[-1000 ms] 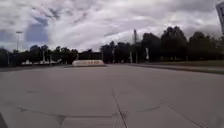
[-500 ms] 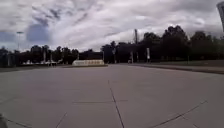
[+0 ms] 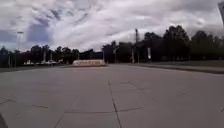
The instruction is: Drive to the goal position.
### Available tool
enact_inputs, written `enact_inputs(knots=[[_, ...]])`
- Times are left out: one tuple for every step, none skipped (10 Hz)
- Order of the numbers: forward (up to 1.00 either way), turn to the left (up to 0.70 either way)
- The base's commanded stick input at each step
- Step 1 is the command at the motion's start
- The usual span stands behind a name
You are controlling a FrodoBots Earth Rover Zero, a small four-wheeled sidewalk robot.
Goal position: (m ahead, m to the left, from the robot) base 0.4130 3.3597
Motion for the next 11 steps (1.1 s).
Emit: enact_inputs(knots=[[0.7, 0.01], [0.7, 0.01], [0.7, 0.01], [0.7, 0.01], [0.7, 0.01], [0.7, 0.01], [0.7, 0.01], [0.7, 0.01], [0.7, 0.01], [0.7, 0.01], [0.7, 0.01]])
